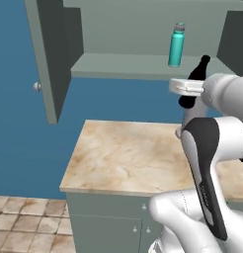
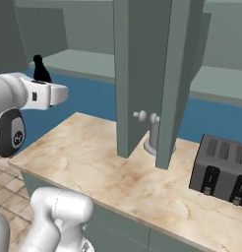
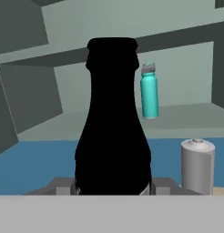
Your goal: Sort all alcoholic drinks to one cabinet, and non-alcoholic drinks to the other.
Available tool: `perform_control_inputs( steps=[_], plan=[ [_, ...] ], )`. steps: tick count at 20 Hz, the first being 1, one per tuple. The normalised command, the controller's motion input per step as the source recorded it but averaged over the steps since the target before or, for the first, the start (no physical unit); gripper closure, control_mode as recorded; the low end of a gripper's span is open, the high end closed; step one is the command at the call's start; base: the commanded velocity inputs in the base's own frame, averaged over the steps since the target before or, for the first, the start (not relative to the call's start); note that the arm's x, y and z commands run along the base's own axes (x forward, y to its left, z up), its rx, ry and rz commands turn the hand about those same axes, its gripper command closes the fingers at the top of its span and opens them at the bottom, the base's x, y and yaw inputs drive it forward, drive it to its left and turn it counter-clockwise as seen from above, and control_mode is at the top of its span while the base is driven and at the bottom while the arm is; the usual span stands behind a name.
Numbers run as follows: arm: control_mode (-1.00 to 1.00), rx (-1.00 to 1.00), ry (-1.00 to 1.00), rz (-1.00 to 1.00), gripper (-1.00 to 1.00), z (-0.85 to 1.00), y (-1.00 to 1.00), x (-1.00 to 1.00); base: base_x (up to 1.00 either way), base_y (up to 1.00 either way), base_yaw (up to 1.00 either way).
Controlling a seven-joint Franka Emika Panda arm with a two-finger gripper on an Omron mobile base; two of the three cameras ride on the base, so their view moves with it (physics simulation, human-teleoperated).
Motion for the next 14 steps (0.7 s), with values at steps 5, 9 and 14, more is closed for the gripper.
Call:
perform_control_inputs(
  steps=[5,9,14],
  plan=[
    [-1.0,-0.04,-0.08,0.02,1.0,0.2,0.09,0.26,0.0,0.0,0.0],
    [-1.0,-0.02,0.0,0.0,1.0,0.33,0.12,0.16,0.0,0.0,0.0],
    [-1.0,-0.02,0.02,0.0,1.0,0.35,0.13,0.15,0.0,0.0,0.0]
  ],
)
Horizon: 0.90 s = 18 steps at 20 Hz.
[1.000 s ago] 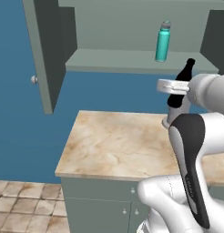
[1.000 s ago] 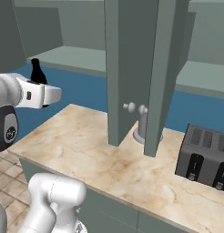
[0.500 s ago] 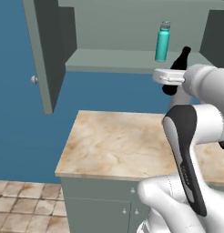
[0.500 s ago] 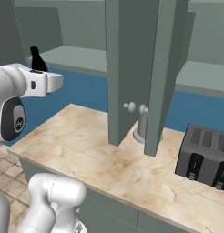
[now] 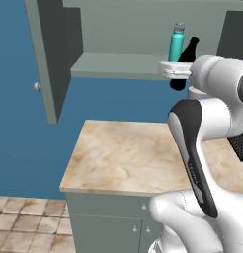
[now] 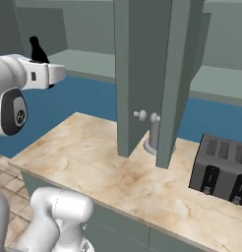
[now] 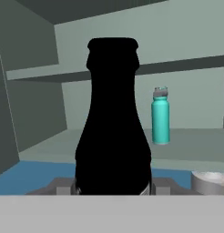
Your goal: Sort all alcoholic drinks to one cabinet, and non-alcoholic drinks to the other.
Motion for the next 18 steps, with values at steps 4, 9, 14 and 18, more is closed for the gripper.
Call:
perform_control_inputs(
  steps=[4,9,14,18],
  plan=[
    [-1.0,0.0,0.03,0.0,1.0,0.22,0.11,0.31,0.0,0.0,0.0],
    [-1.0,-0.02,0.0,0.0,1.0,0.02,0.06,0.43,0.0,0.0,0.0],
    [-1.0,-0.05,0.0,0.0,1.0,0.0,0.05,0.43,0.0,0.0,0.0],
    [-1.0,-0.04,0.0,0.0,1.0,0.0,0.03,0.38,0.0,0.0,0.0]
  ],
)
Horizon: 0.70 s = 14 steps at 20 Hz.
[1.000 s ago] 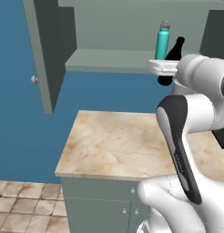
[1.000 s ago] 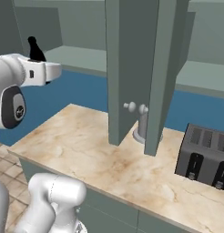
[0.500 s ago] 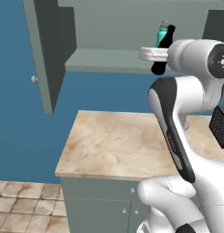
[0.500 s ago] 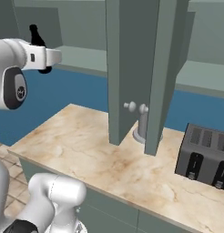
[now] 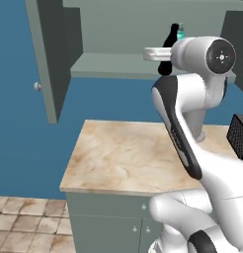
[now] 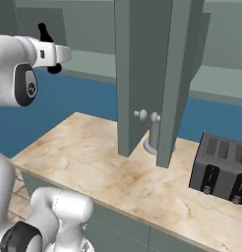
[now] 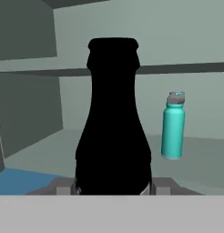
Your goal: Sort all alcoholic drinks to one cabinet, and non-alcoholic drinks to the other.
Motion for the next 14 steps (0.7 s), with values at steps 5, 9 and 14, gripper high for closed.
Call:
perform_control_inputs(
  steps=[5,9,14],
  plan=[
    [-1.0,-0.04,0.0,0.0,1.0,-0.01,0.07,0.37,0.0,0.0,0.0],
    [-1.0,-0.04,0.0,0.0,1.0,-0.13,0.11,0.39,0.0,0.0,0.0],
    [-1.0,-0.03,0.0,0.0,1.0,-0.11,0.04,0.37,0.0,0.0,0.0]
  ],
)
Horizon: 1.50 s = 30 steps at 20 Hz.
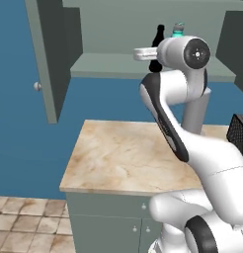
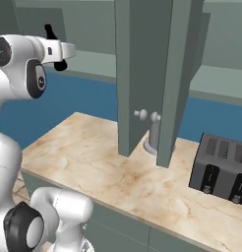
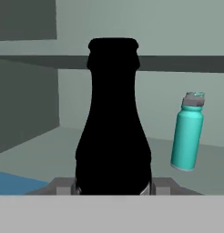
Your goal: Sort all alcoholic drinks to one cabinet, and non-alcoholic drinks to the other.
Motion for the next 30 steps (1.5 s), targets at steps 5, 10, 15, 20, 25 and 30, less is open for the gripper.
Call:
perform_control_inputs(
  steps=[5,10,15,20,25,30],
  plan=[
    [-1.0,-0.02,0.0,0.0,1.0,-0.06,0.02,0.39,0.0,0.0,0.0],
    [-1.0,-0.02,0.0,0.0,1.0,-0.13,0.06,0.42,0.0,0.0,0.0],
    [-1.0,-0.01,0.02,0.0,1.0,-0.1,0.05,0.47,0.0,0.0,0.0],
    [-1.0,0.0,0.05,0.0,1.0,-0.1,0.05,0.54,0.0,0.0,0.0],
    [-1.0,0.0,0.06,0.0,1.0,-0.12,0.03,0.53,0.0,0.0,0.0],
    [-1.0,-0.01,0.0,0.0,1.0,-0.15,0.04,0.47,0.0,0.0,0.0]
  ],
)
